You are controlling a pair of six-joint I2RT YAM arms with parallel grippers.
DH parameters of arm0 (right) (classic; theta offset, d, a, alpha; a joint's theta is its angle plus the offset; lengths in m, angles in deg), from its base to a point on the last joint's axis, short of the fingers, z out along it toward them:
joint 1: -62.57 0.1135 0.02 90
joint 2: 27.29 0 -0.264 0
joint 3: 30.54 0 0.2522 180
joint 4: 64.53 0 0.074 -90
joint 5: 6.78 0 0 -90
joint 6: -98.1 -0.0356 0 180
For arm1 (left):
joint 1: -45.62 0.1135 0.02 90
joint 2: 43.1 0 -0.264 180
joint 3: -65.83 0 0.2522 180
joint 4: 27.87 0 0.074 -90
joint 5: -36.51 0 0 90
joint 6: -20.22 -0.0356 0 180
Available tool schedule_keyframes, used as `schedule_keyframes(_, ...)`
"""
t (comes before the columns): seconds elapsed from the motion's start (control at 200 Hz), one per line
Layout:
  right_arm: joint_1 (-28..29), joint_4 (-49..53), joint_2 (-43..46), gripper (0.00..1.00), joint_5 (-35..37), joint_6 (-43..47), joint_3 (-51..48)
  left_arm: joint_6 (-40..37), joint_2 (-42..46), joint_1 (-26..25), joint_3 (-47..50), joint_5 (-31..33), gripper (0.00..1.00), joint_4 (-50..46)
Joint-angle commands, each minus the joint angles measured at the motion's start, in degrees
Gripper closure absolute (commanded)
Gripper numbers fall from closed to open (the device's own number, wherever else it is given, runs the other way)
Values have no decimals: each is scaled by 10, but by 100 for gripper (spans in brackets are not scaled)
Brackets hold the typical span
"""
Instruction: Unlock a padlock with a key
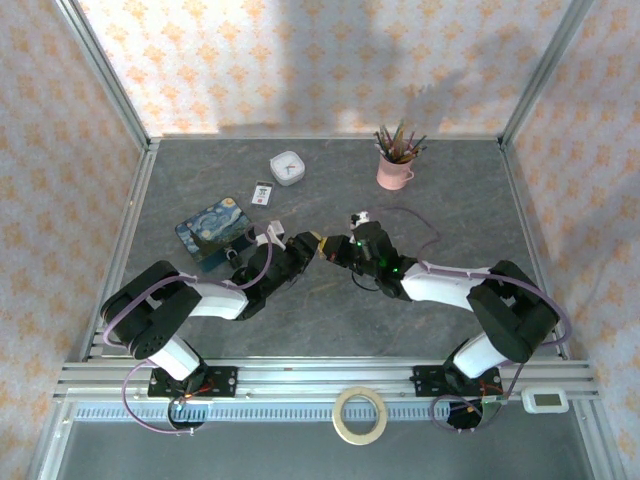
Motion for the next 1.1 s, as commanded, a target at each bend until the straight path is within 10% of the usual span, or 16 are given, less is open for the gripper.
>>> schedule_keyframes(0.0, 1, -13, 19, 100, 3, 0, -8, -19, 3, -3, -11, 21, 77, 7)
schedule_keyframes(0.911, 1, -12, 53, 100, -22, 35, -17, -55, 12, -3, -15, 30, 100, -12)
schedule_keyframes(1.096, -4, 40, 115, 62, 35, 116, -24, -129, 48, 10, -20, 28, 100, -38)
